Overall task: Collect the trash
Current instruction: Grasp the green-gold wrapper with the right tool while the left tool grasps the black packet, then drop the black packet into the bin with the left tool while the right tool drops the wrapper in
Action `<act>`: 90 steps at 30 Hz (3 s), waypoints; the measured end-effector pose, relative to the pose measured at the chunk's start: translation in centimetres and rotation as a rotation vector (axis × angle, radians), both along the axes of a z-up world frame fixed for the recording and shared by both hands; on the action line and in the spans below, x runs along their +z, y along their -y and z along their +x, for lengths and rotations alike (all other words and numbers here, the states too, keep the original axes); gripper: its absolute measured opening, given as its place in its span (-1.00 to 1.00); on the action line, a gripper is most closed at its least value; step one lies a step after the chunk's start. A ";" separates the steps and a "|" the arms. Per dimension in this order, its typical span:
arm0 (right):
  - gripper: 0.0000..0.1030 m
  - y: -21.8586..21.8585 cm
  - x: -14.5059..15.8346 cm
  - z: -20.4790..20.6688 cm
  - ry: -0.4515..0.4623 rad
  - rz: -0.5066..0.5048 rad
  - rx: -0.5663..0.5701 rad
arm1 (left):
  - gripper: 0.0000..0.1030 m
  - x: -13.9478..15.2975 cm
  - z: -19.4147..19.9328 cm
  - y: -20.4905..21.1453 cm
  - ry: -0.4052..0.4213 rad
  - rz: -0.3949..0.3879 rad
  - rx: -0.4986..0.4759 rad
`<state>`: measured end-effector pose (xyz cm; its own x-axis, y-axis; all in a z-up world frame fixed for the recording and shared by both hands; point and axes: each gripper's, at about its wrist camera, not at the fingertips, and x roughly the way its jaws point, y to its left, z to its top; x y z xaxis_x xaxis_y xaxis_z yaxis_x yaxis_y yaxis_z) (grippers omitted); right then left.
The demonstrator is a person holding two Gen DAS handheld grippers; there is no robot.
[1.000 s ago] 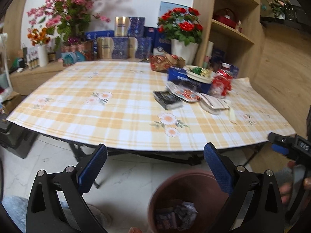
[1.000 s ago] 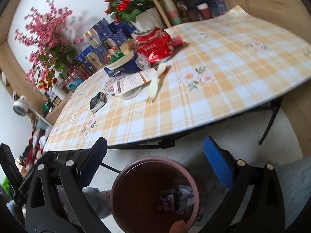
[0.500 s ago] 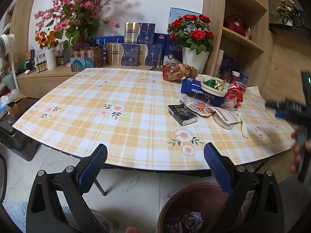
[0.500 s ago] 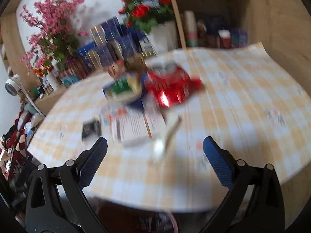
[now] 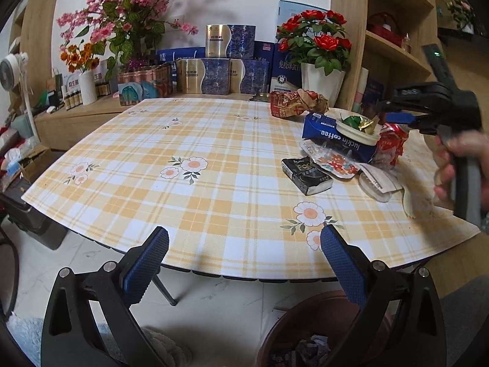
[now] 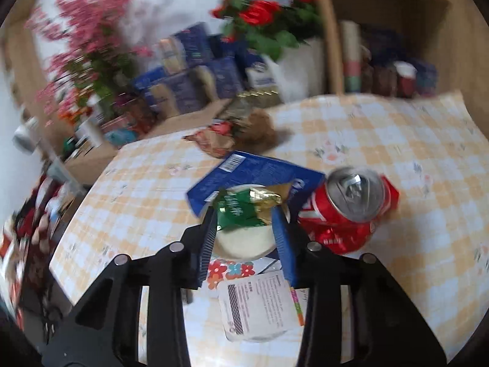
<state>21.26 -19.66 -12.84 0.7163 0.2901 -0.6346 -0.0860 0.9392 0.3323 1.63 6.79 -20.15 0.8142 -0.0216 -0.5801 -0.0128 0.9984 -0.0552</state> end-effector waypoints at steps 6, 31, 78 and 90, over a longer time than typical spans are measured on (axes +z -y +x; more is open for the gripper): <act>-0.23 0.2 -2.3 1.3 -0.090 0.089 -0.108 | 0.89 -0.8 0.6 -0.5 -0.033 -0.033 0.008; -0.90 0.9 3.8 -7.1 0.226 -0.052 -0.029 | 0.89 1.8 3.9 2.6 -0.067 -0.080 -0.085; -0.90 5.7 -6.6 -24.4 0.029 -0.043 0.008 | -0.68 -1.5 -1.4 10.2 -0.300 -0.056 -0.475; -0.90 3.4 -7.5 -24.3 -0.005 -0.091 0.089 | -0.67 -6.2 -3.4 10.1 -0.377 -0.099 -0.510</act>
